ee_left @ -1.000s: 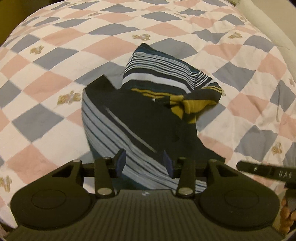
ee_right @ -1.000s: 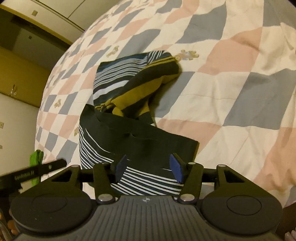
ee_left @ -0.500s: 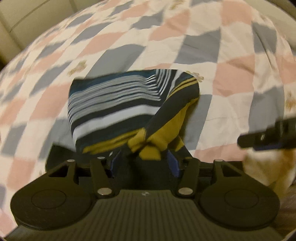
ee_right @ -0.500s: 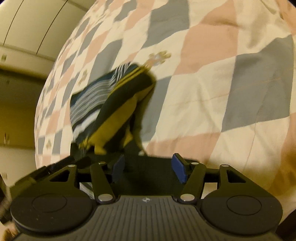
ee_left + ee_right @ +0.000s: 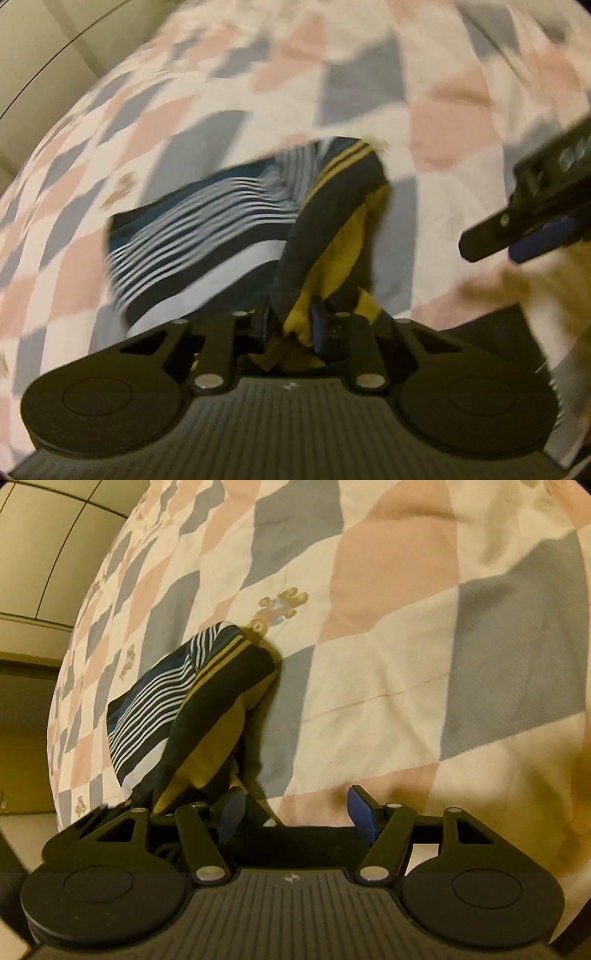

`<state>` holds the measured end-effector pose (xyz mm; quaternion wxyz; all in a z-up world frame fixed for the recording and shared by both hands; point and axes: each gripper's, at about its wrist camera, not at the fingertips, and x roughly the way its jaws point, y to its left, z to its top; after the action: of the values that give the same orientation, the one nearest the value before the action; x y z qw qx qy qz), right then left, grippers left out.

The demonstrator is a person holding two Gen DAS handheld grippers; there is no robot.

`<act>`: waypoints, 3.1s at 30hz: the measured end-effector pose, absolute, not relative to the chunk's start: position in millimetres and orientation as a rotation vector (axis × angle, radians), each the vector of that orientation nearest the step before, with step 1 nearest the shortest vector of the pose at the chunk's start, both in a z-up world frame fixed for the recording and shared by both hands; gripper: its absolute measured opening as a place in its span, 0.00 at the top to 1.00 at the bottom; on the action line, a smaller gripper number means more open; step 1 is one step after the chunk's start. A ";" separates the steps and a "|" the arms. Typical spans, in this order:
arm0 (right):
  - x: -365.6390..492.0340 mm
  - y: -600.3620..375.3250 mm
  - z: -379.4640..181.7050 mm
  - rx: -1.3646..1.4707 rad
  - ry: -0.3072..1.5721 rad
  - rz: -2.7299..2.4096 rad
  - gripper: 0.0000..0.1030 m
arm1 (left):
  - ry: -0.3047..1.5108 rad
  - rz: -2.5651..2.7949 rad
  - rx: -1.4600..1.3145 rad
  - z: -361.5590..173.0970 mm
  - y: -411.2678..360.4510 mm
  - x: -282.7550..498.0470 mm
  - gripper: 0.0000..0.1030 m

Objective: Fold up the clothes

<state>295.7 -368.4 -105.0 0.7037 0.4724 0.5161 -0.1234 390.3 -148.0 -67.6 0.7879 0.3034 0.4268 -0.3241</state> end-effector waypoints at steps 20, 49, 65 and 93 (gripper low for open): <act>378.5 -267.3 -88.7 0.782 1.203 -0.025 0.38 | 1.189 0.028 0.194 -36.0 130.8 438.3 0.67; 441.4 -280.9 -124.8 0.647 1.184 -0.166 0.38 | 1.246 0.532 -0.213 -73.3 293.3 446.7 0.72; 435.6 -266.8 -85.3 0.578 0.995 -0.063 0.90 | 1.301 0.334 -0.237 -63.0 264.2 431.8 0.66; 401.9 -157.2 -127.7 0.583 1.232 0.265 0.60 | 1.360 0.011 -0.455 -87.2 209.7 382.6 0.46</act>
<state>401.9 -157.2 -127.7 0.7686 0.2688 0.5676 0.1222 382.6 209.7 -87.2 0.7537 -0.2087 0.6232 0.0052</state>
